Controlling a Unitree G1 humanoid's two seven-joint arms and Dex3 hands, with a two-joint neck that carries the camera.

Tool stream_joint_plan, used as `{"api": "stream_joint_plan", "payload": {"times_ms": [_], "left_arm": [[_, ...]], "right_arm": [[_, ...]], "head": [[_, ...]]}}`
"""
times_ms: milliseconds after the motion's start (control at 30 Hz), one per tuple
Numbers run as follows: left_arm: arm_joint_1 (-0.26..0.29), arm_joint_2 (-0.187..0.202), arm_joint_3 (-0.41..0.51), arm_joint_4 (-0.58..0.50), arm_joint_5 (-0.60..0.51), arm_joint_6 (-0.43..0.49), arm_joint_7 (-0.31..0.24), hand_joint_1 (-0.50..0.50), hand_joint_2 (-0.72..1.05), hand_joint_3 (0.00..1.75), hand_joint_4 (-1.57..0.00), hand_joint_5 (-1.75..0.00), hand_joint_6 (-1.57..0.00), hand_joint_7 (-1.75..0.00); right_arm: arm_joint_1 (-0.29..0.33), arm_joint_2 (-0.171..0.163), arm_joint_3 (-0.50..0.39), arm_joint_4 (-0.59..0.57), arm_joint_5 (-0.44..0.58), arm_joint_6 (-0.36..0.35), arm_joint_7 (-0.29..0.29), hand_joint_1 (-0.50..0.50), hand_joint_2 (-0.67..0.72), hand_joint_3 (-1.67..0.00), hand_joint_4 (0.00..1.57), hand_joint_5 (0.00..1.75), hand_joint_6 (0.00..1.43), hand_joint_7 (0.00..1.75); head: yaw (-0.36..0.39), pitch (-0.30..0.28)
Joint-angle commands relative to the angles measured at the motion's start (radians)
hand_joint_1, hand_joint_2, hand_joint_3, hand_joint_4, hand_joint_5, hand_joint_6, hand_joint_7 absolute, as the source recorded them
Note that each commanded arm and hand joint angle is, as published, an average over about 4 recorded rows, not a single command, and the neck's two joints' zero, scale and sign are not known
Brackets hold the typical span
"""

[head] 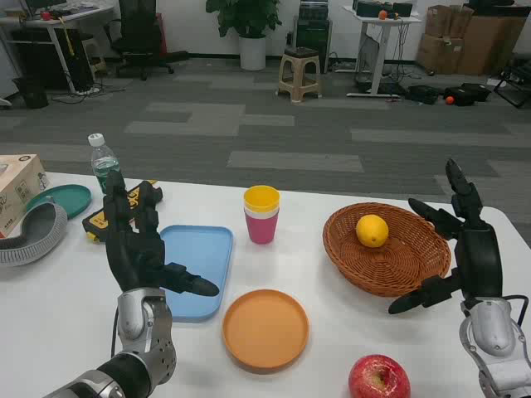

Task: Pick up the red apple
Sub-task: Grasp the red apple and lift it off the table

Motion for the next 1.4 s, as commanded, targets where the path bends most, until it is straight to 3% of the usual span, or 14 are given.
{"api": "stream_joint_plan", "payload": {"times_ms": [33,100,200,300,733,933,1067,1200,1400], "left_arm": [[0.095,0.038,0.194,-0.515,0.155,0.522,-0.141,-0.5,-0.61,0.0,0.0,-1.44,0.0,-0.23],[0.094,0.038,0.194,-0.513,0.154,0.522,-0.143,-0.5,-0.66,0.0,0.0,-1.31,0.0,-0.21],[0.091,0.038,0.193,-0.506,0.153,0.523,-0.148,-0.5,-0.72,0.02,0.0,-1.1,0.0,-0.16],[0.089,0.037,0.192,-0.499,0.153,0.523,-0.151,-0.5,-0.72,0.04,0.0,-1.03,0.0,-0.14],[0.074,0.035,0.192,-0.484,0.152,0.521,-0.156,-0.5,-0.72,0.0,0.0,-1.03,0.0,-0.1],[0.068,0.038,0.201,-0.479,0.168,0.522,-0.163,-0.5,-0.72,0.0,0.0,-0.9,0.0,-0.07],[0.068,0.046,0.237,-0.477,0.232,0.536,-0.178,-0.5,-0.72,0.0,0.0,-0.82,0.0,-0.07],[0.075,0.05,0.286,-0.477,0.327,0.56,-0.182,-0.5,-0.72,0.0,0.0,-0.72,0.0,-0.07],[0.078,0.047,0.309,-0.469,0.346,0.568,-0.193,-0.5,-0.61,0.04,0.0,-0.62,0.0,-0.07]], "right_arm": [[-0.007,0.049,-0.101,-0.065,0.048,-0.059,-0.047,-0.29,0.28,-0.05,0.69,0.0,0.0,0.0],[-0.006,0.049,-0.102,-0.066,0.048,-0.059,-0.047,-0.29,0.28,-0.02,0.69,0.0,0.0,0.0],[-0.003,0.05,-0.104,-0.068,0.048,-0.06,-0.047,-0.29,0.3,-0.06,0.69,0.0,0.0,0.0],[-0.003,0.05,-0.105,-0.069,0.048,-0.061,-0.047,-0.29,0.34,-0.08,0.69,0.0,0.0,0.0],[-0.005,0.048,-0.107,-0.062,0.048,-0.06,-0.047,-0.29,0.34,-0.08,0.69,0.0,0.0,0.0],[-0.009,0.045,-0.107,-0.058,0.049,-0.059,-0.047,-0.29,0.34,-0.04,0.71,0.0,0.0,0.0],[-0.009,0.042,-0.107,-0.058,0.049,-0.059,-0.047,-0.29,0.34,-0.08,0.69,0.0,0.0,0.0],[-0.009,0.036,-0.107,-0.058,0.051,-0.059,-0.047,-0.29,0.34,0.0,0.71,0.0,0.0,0.0],[-0.009,0.035,-0.105,-0.059,0.051,-0.059,-0.047,-0.29,0.34,-0.02,0.7,0.0,0.0,0.0]], "head": [[-0.107,0.1],[-0.065,0.059],[-0.057,0.056],[-0.051,0.053],[-0.052,0.061],[-0.061,0.038],[-0.069,-0.018],[-0.07,-0.045],[-0.073,-0.098]]}}
